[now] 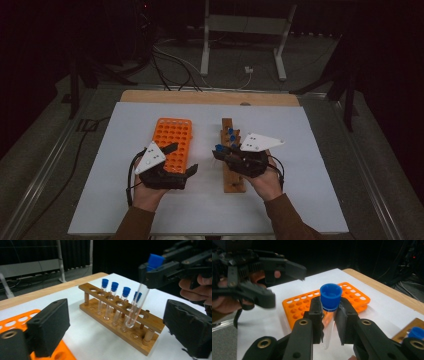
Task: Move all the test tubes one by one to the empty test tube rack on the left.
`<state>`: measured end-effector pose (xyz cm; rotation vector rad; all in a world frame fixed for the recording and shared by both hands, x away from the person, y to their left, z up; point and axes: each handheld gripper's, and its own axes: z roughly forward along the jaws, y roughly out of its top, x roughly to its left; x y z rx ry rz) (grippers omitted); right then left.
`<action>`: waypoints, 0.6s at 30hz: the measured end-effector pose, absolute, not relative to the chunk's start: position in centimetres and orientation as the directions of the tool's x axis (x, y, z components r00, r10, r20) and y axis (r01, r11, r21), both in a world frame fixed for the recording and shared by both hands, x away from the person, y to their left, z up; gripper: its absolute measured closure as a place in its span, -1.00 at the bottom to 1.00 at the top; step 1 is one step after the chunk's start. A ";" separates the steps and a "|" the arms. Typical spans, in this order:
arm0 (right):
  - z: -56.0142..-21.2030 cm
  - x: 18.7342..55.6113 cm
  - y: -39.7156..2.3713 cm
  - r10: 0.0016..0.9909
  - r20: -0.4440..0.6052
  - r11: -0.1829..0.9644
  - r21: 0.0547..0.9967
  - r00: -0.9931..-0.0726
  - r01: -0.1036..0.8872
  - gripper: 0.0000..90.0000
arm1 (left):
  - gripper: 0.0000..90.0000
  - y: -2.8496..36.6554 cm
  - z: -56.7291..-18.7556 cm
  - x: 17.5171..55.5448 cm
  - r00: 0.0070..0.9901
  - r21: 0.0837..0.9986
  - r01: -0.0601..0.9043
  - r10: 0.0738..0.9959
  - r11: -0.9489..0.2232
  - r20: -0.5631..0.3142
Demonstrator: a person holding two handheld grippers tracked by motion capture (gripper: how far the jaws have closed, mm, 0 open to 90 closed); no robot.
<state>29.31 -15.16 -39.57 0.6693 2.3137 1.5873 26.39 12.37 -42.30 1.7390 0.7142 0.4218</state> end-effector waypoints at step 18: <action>-39.5 29.2 -13.3 0.468 0.066 0.306 0.924 -0.881 0.231 0.69 | 0.35 9.0 -43.0 27.0 0.796 0.940 0.224 0.604 -0.258 -0.024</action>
